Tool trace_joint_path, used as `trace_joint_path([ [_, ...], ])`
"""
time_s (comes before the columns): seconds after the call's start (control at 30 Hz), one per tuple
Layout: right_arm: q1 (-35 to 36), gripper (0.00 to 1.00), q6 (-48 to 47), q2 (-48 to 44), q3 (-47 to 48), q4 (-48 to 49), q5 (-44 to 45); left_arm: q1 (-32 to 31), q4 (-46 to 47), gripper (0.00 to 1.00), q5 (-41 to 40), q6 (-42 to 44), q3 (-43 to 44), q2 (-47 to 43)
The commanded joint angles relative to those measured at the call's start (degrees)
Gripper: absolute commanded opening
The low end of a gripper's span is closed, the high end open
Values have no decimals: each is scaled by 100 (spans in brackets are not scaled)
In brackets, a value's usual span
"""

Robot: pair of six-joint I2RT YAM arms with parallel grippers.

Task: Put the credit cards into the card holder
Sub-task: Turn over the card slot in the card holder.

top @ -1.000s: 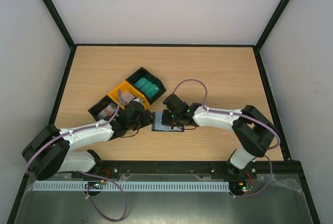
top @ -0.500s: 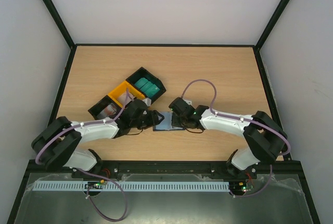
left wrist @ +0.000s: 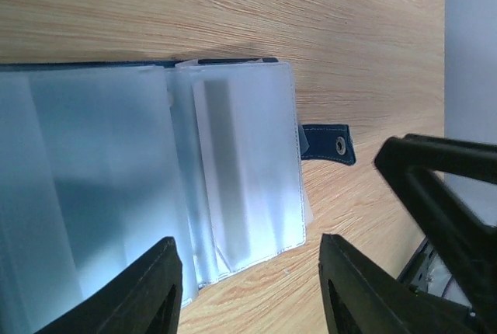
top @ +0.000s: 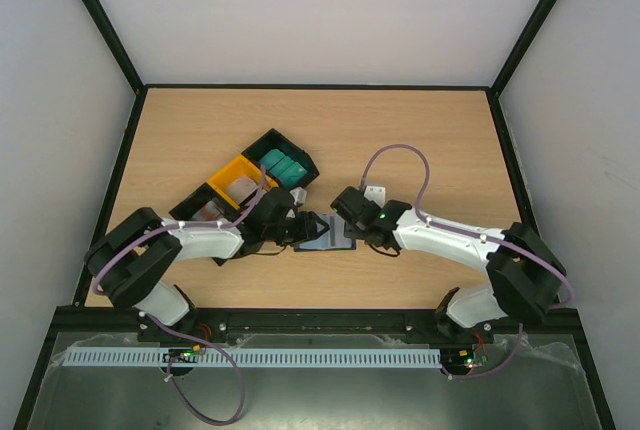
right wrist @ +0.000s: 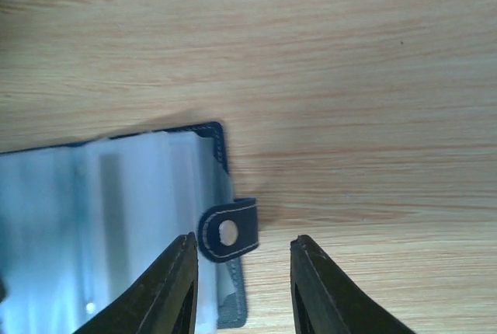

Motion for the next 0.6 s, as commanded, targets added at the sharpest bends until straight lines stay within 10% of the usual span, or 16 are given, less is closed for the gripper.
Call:
trace_joint_path([
  [0.0,-9,32,-383,-288,182,239,-86,-23,136,47,33,81,151,85],
  [0.27,-98,22,-603,285,42,1079,-1960,-29,-305,41,-359,113,174,-3],
  [0.57,-390,17,-645,825,80,340,-1341,-20,-605,38,-569,16,111,157],
])
